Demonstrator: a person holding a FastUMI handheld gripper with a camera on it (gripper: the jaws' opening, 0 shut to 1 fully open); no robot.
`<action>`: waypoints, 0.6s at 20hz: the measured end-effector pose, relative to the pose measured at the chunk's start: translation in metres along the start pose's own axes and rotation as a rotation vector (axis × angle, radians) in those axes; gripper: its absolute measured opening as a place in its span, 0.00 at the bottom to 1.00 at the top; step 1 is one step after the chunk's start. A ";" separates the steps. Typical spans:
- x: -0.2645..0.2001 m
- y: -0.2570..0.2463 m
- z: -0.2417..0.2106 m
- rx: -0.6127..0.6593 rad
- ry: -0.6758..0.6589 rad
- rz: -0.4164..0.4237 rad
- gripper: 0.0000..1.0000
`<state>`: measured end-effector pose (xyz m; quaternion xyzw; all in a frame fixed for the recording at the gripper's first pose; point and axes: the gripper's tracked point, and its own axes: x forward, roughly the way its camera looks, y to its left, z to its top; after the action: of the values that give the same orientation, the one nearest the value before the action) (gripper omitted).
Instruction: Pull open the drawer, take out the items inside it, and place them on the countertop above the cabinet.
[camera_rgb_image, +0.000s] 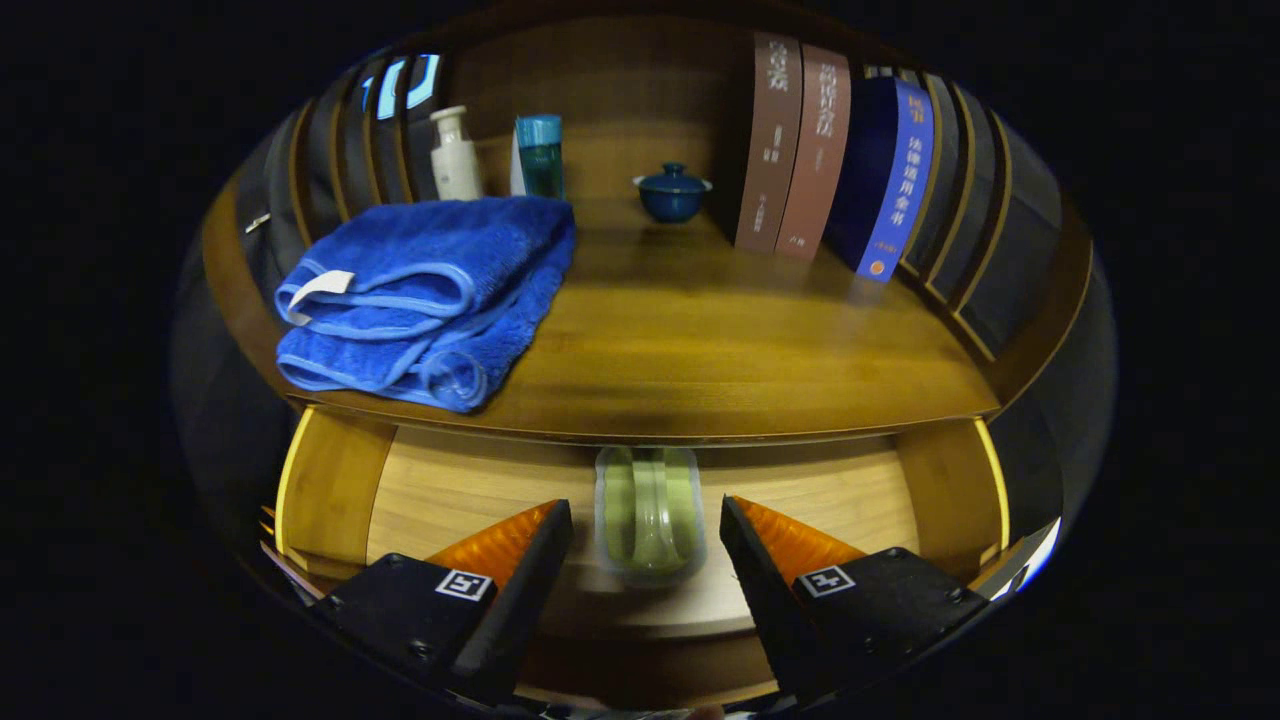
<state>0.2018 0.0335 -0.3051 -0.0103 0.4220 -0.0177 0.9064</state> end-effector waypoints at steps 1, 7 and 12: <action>0.005 -0.002 -0.002 0.003 0.022 -0.001 0.91; 0.034 -0.003 -0.021 -0.022 0.137 0.019 0.69; 0.040 -0.009 -0.012 0.042 0.127 0.023 0.26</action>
<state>0.2182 0.0228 -0.3429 0.0149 0.4781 -0.0167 0.8780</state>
